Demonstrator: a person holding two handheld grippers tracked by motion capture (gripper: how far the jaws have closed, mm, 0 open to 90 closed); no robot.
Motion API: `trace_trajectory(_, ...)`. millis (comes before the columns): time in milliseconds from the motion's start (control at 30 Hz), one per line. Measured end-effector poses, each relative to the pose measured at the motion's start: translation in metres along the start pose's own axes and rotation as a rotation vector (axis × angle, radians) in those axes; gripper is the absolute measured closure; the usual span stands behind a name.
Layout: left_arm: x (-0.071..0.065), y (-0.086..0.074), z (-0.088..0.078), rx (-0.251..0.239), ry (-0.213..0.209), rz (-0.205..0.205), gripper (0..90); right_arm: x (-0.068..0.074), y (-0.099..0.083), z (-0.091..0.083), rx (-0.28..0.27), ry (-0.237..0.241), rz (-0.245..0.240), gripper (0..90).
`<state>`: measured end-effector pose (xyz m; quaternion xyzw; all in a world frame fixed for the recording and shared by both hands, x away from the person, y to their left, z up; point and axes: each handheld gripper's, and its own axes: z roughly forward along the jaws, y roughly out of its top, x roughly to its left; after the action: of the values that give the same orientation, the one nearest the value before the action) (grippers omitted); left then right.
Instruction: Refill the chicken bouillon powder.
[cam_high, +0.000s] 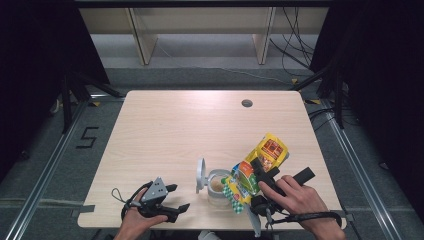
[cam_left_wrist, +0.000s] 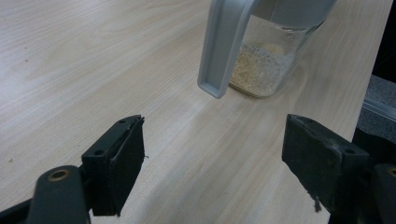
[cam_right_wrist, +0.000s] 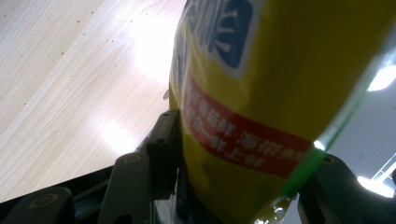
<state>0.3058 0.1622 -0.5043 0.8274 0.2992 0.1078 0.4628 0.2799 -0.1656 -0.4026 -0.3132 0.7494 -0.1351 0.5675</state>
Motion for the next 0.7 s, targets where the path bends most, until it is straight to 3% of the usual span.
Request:
trace_trajectory(467, 0.0002, 0.0004, -0.0009, 0.01, 0.003, 0.009, 20.6, 0.0004, -0.0002, 0.0008, -0.005, 0.013, 0.002, 53.8)
trace_trajectory(500, 0.0002, 0.0004, -0.0008, 0.01, 0.003, 0.009, 20.6, -0.0008, -0.001, 0.0011, -0.011, 0.001, -0.019, 53.9)
trace_trajectory(700, 0.0004, 0.0004, -0.0007, 0.008, -0.001, 0.009, 20.6, -0.0016, -0.0022, 0.0014, -0.013, 0.006, -0.027, 53.9)
